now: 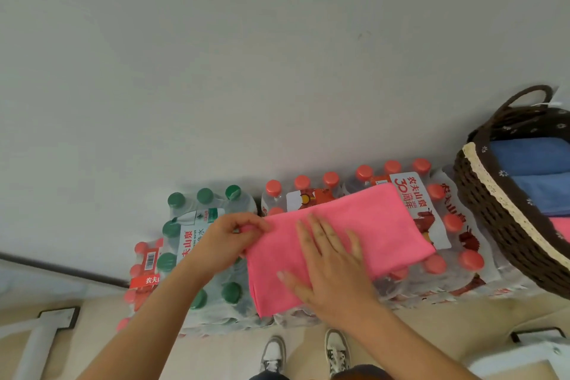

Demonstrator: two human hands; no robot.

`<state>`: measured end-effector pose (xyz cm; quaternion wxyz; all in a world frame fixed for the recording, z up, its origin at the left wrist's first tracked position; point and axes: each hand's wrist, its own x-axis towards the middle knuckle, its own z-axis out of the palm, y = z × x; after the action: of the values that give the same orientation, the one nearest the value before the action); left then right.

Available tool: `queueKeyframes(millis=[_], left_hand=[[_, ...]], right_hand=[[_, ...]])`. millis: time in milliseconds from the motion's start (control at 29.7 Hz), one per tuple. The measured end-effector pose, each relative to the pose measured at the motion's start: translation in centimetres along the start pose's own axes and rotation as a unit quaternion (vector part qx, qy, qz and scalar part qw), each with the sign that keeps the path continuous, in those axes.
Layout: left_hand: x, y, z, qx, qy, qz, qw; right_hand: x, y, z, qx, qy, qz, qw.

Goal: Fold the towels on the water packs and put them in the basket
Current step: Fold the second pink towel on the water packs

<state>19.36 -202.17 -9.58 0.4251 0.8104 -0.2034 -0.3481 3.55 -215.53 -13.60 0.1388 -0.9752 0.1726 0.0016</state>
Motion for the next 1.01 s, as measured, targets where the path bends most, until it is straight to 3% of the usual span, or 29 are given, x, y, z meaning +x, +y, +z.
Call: queueKeyframes(millis=[101, 202, 269, 404, 538, 639, 774, 841, 909, 1010], left_hand=[[-0.3, 1.3, 0.1, -0.114, -0.051, -0.032, 0.992], [-0.8, 2.2, -0.7, -0.142, -0.155, -0.009, 0.978], [-0.7, 2.5, -1.3, -0.089, -0.196, 0.031, 0.976], [0.0, 2.7, -1.3, 0.113, -0.144, 0.158, 0.97], [1.2, 2.5, -2.0, 0.281, -0.108, 0.341, 0.891], [2.5, 1.8, -3.1, 0.341, -0.157, 0.423, 0.825], [2.5, 2.0, -4.7, 0.394, -0.342, 0.272, 0.808], [2.2, 2.1, -5.0, 0.37, -0.411, 0.203, 0.808], [1.9, 2.4, -5.0, 0.336, -0.455, 0.143, 0.812], [2.4, 2.4, -4.5, 0.28, -0.462, 0.116, 0.834]], right_hand=[[-0.4, -4.7, -1.4, 0.045, 0.051, 0.05, 0.996], [0.2, -7.9, -1.4, 0.096, 0.033, 0.136, 0.985], [0.5, -8.7, -0.9, 0.104, 0.056, 0.192, 0.974], [0.6, -8.9, 0.2, 0.104, 0.086, 0.26, 0.956], [-0.9, -8.9, -0.5, 0.077, 0.097, 0.257, 0.958], [-3.0, -8.4, -1.9, 0.162, 0.046, 0.202, 0.965], [-5.4, -6.6, -3.1, 0.255, -0.052, 0.159, 0.952], [-6.0, -5.5, -3.5, 0.291, -0.112, 0.15, 0.938], [-6.3, -4.7, -3.8, 0.329, -0.142, 0.143, 0.922], [-5.9, -3.3, -3.6, 0.359, -0.111, 0.157, 0.913]])
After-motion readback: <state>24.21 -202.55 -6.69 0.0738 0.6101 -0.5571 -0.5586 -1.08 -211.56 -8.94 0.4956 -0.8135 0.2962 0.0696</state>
